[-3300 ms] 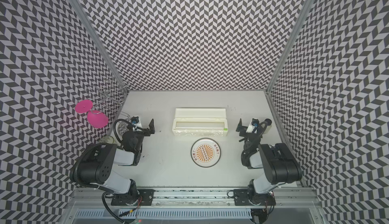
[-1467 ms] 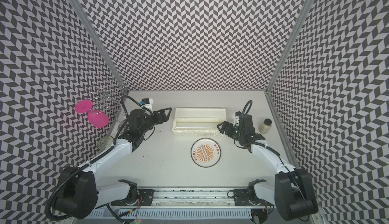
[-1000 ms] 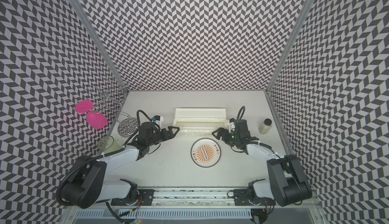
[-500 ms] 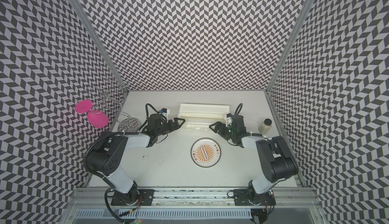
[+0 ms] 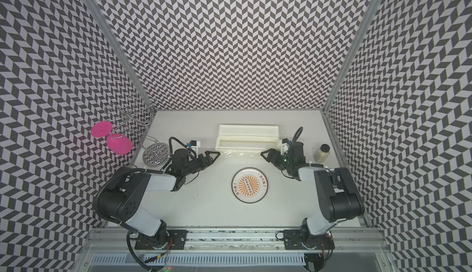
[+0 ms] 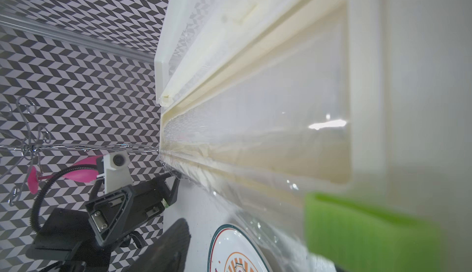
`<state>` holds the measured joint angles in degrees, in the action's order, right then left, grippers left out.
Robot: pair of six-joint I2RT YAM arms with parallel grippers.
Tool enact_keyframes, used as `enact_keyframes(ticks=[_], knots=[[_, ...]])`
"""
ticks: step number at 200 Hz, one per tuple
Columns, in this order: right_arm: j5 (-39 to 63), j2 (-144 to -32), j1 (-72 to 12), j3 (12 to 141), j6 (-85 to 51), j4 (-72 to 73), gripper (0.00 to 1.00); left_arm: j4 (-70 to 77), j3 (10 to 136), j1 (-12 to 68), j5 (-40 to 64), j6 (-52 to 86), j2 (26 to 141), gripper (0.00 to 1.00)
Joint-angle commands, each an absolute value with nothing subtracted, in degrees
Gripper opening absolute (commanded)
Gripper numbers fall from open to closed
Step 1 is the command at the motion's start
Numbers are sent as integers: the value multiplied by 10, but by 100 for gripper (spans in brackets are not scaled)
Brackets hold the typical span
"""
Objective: Wrap the plate with plastic wrap
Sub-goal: Move the plastic wrap cutting box to the center of the board, then pull the plastic wrap from the plastic wrap cutting box.
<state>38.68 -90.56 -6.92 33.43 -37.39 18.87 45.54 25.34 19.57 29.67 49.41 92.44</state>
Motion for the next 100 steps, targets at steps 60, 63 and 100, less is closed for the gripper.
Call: enact_keyframes(ticks=[60, 63, 100], knots=[[427, -919, -60, 320, -375, 311, 63, 616, 302, 233, 284, 512, 1026, 77], [428, -920, -60, 319, -375, 311, 63, 620, 302, 232, 283, 514, 1028, 77], [427, -921, -60, 316, -378, 319, 57, 620, 302, 232, 280, 515, 1045, 77]])
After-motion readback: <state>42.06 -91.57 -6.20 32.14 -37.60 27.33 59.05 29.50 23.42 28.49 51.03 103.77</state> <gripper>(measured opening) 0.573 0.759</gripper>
